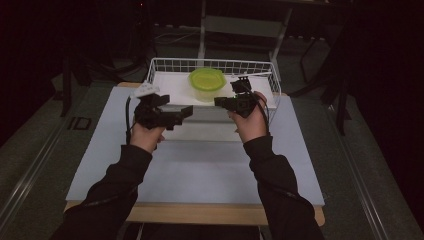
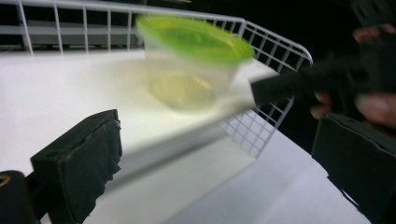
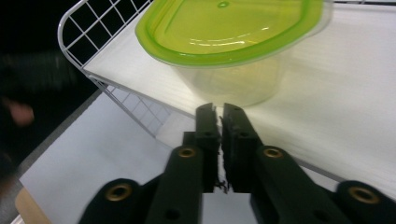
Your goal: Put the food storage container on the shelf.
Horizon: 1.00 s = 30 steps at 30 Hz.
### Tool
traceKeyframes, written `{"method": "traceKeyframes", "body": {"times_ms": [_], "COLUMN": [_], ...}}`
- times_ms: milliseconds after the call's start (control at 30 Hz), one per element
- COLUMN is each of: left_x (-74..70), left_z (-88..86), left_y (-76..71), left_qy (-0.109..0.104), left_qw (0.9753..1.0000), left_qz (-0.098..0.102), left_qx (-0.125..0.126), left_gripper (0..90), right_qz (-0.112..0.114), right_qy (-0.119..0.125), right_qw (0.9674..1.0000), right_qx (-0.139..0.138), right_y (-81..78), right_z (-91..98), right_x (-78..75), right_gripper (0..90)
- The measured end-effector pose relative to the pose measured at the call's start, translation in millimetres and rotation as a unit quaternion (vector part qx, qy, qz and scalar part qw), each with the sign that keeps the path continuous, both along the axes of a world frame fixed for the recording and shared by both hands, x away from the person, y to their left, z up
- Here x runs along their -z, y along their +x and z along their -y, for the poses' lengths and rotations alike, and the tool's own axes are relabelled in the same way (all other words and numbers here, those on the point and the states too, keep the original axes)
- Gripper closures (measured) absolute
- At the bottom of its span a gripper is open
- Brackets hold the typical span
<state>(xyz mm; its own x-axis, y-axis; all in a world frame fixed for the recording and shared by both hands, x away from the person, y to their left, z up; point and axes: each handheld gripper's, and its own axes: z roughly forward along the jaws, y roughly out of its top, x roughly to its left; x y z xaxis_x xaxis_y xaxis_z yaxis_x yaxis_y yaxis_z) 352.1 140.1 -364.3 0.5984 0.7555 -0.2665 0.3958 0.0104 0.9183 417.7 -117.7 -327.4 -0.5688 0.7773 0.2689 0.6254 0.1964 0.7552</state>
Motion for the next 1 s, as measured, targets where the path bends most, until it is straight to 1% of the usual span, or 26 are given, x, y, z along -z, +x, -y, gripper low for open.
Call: {"method": "traceKeyframes", "body": {"times_ms": [100,167,200,267,300,333,367,400,433,500,533,567,600,667,700,733,800,833,933,1000], "left_x": [19.1,29.5,35.2,41.5,44.2,46.3,46.3,49.1,49.7,50.4,50.5,50.5,50.5,50.7,51.0,51.3,52.4,52.4,54.1,54.3], "left_z": [-2.8,-5.2,-6.4,-8.3,-9.5,-10.5,-10.5,-12.1,-12.5,-12.3,-11.8,-11.8,-10.3,-9.1,-8.4,-7.8,-7.0,-7.0,-5.7,-5.9], "left_y": [-13.6,-21.6,-25.1,-29.1,-30.8,-31.6,-31.6,-34.3,-34.9,-35.9,-36.5,-36.5,-37.0,-37.4,-37.5,-37.7,-38.7,-38.7,-40.6,-41.3], "left_qy": [-0.010,-0.008,-0.006,-0.003,-0.008,-0.006,-0.006,-0.009,-0.009,-0.008,-0.003,-0.003,0.003,0.010,0.013,0.012,0.016,0.016,0.019,0.020], "left_qw": [0.9998,0.9997,0.9996,0.9994,0.9994,0.9993,0.9993,0.9995,0.9995,0.9995,0.9995,0.9995,0.9995,0.9994,0.9993,0.9992,0.9990,0.9990,0.9988,0.9987], "left_qz": [-0.013,-0.016,-0.020,-0.025,-0.025,-0.027,-0.027,-0.018,-0.015,-0.013,-0.010,-0.010,-0.007,-0.006,-0.005,-0.006,-0.001,-0.001,-0.001,-0.002], "left_qx": [0.010,0.016,0.019,0.022,0.024,0.026,0.026,0.025,0.027,0.029,0.029,0.029,0.031,0.034,0.036,0.037,0.041,0.041,0.045,0.047], "left_gripper": [2.6,2.6,2.6,2.6,2.6,2.6,2.6,2.6,2.6,2.6,2.6,2.6,2.6,2.6,2.6,2.6,2.6,2.6,2.6,2.6], "right_qz": [0.001,0.007,0.006,0.006,0.006,0.002,0.002,0.004,0.002,0.004,0.002,0.002,0.003,0.001,-0.001,-0.001,0.005,0.005,0.017,0.019], "right_qy": [-0.001,-0.001,0.000,-0.001,0.000,0.003,0.003,0.005,0.012,0.011,0.013,0.013,0.012,0.016,0.016,0.016,0.009,0.009,0.002,-0.001], "right_qw": [1.0000,1.0000,1.0000,1.0000,1.0000,1.0000,1.0000,1.0000,0.9999,0.9999,0.9998,0.9998,0.9998,0.9998,0.9998,0.9998,0.9999,0.9999,0.9997,0.9996], "right_qx": [0.000,0.001,0.001,0.006,0.006,0.005,0.005,0.008,0.010,0.012,0.012,0.012,0.014,0.013,0.011,0.011,0.000,0.000,-0.019,-0.022], "right_y": [1.8,3.1,4.5,7.2,8.7,10.2,10.2,11.3,14.6,17.9,19.2,19.2,20.1,21.5,20.1,20.1,13.2,13.2,-0.8,-3.6], "right_z": [-5.5,-9.6,-11.6,-15.3,-16.9,-18.1,-18.1,-19.0,-20.2,-22.1,-22.8,-22.8,-23.4,-24.0,-23.6,-23.6,-23.3,-23.3,-21.8,-21.6], "right_x": [3.3,5.3,6.6,8.6,9.2,9.7,9.7,10.0,11.2,12.8,13.1,13.1,13.2,13.7,13.6,13.6,12.4,12.4,8.9,8.1], "right_gripper": [86.0,86.0,85.9,85.5,84.4,83.8,83.8,83.4,82.6,81.5,80.6,80.6,80.6,79.3,77.3,77.3,74.2,74.2,67.7,66.2]}}
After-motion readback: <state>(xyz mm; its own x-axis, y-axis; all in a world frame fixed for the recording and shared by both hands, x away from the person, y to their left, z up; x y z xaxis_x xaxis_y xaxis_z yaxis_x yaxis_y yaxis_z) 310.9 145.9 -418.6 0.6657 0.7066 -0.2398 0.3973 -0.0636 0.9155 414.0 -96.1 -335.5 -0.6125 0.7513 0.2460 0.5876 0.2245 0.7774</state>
